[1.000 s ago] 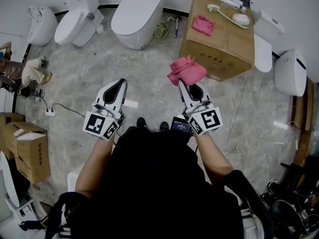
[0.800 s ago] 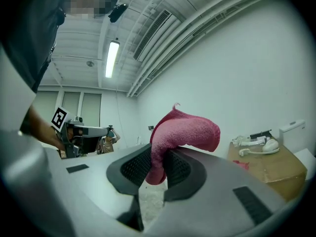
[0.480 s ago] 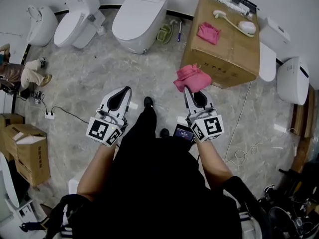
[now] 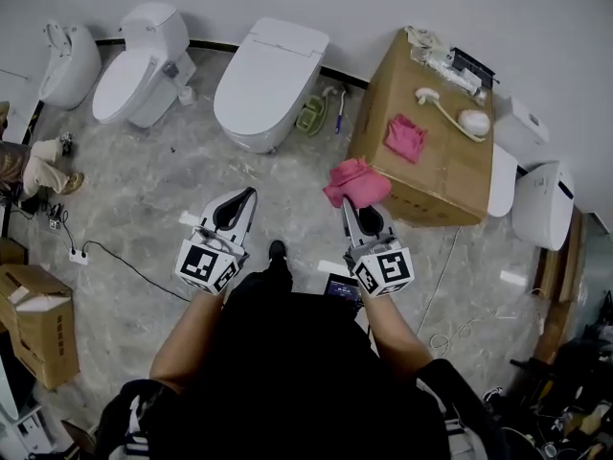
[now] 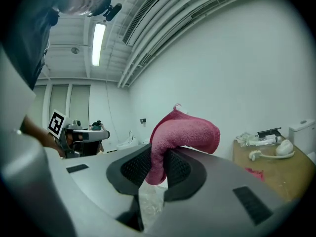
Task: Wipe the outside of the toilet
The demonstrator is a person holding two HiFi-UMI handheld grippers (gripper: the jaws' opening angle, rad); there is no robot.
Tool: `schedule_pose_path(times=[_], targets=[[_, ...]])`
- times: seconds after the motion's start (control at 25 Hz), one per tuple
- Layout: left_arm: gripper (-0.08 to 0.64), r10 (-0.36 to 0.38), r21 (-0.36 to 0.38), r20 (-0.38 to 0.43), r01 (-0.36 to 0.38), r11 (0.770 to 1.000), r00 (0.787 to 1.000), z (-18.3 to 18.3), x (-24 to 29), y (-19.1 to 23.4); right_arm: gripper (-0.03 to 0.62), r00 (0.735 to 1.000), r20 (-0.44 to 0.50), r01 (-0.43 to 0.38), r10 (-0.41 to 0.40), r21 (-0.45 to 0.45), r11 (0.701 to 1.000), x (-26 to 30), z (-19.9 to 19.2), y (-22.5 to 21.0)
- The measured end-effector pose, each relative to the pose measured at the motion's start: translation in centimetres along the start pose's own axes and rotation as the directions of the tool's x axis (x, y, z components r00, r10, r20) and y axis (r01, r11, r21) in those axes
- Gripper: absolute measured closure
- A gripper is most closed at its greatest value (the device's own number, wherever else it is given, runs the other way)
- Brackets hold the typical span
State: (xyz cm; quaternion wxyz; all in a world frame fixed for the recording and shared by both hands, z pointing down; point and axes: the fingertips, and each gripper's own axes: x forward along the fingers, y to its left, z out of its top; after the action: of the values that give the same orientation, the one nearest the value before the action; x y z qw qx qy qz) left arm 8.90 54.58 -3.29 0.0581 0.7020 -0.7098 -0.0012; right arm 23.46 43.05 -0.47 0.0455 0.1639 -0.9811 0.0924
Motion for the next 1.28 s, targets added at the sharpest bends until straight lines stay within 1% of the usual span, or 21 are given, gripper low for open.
schedule_pose_path(times=[0.08, 0.16, 0.32, 0.48, 0.64, 0.76, 0.92, 1.0, 1.08, 1.28], targets=[[0.543, 0.018, -0.014, 0.0, -0.018, 1.0, 1.0, 0.4, 1.2, 2.8, 0.512, 1.0, 0.008, -0.005, 0.005, -0.009, 1.0, 2.6, 1.2, 0.0], [0.543, 0.017, -0.028, 0.004, -0.017, 0.999, 1.0, 0.7, 2.2, 4.9, 0.514, 1.0, 0.011, -0.011, 0.012, -0.019, 1.0, 4.6, 2.0, -0.1], [0.543, -0.016, -0.025, 0.008, 0.016, 1.0, 1.0, 0.6, 4.6, 8.0, 0.512, 1.0, 0.028, 0.01, -0.009, -0.04, 0.999, 7.3, 3.0, -1.1], [0.543, -0.056, -0.056, -0.012, 0.055, 0.997, 0.998, -0.4, 7.5, 9.2, 0.512, 0.999, 0.017, 0.048, -0.047, -0.04, 0.998, 9.2, 2.8, -3.4], [0.543, -0.088, -0.069, -0.038, 0.085, 0.994, 0.995, -1.4, 10.9, 10.1, 0.512, 0.996, 0.03, 0.088, -0.088, -0.017, 0.996, 11.3, 2.9, -7.0], [0.543, -0.102, -0.065, -0.059, 0.098, 0.993, 0.993, -1.9, 14.0, 11.0, 0.512, 0.993, 0.043, 0.108, -0.108, 0.002, 0.994, 13.0, 2.5, -10.2], [0.543, -0.105, -0.062, -0.096, 0.099, 0.993, 0.99, -2.4, 18.8, 13.1, 0.512, 0.991, 0.024, 0.128, -0.13, 0.048, 0.991, 17.0, 1.6, -14.7], [0.543, -0.101, -0.07, -0.111, 0.094, 0.993, 0.989, -2.0, 21.8, 14.3, 0.512, 0.992, 0.021, 0.12, -0.121, 0.055, 0.991, 19.6, 1.8, -17.0], [0.543, -0.086, -0.067, -0.128, 0.078, 0.995, 0.988, -1.4, 25.1, 15.5, 0.512, 0.995, 0.013, 0.095, -0.096, 0.055, 0.994, 22.2, 2.2, -19.4], [0.543, -0.058, -0.054, -0.173, 0.05, 0.997, 0.983, -1.3, 33.1, 18.5, 0.512, 0.998, -0.037, 0.048, -0.045, 0.082, 0.996, 28.4, 2.3, -24.7]])
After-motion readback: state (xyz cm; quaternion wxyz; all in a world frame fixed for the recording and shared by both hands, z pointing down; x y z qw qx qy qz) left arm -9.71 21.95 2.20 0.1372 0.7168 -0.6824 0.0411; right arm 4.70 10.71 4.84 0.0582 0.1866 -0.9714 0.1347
